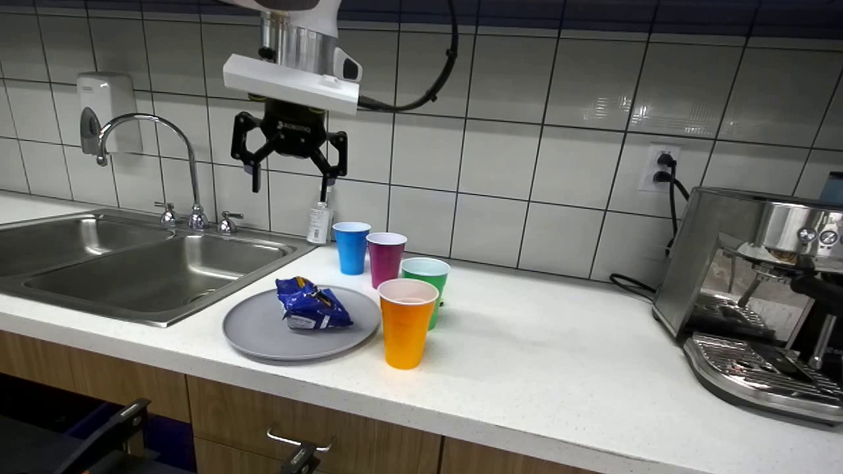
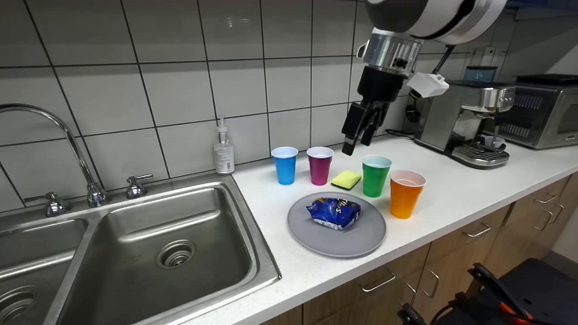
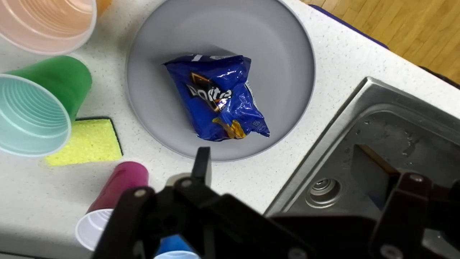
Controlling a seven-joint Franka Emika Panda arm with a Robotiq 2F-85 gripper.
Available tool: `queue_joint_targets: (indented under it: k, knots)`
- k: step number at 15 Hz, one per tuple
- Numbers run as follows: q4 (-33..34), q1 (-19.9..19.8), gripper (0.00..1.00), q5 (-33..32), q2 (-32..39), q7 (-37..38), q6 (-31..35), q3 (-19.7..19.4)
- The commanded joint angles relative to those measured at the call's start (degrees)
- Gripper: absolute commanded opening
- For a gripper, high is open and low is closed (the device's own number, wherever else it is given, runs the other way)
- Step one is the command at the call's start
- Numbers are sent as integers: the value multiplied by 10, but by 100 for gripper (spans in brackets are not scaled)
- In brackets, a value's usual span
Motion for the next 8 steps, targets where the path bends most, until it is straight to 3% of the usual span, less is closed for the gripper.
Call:
queue_joint_targets:
  k: [1, 8]
  knots:
    - [24, 13, 100, 26, 59, -69, 23, -11]
    - [55, -3, 100, 64, 141, -159, 50, 7]
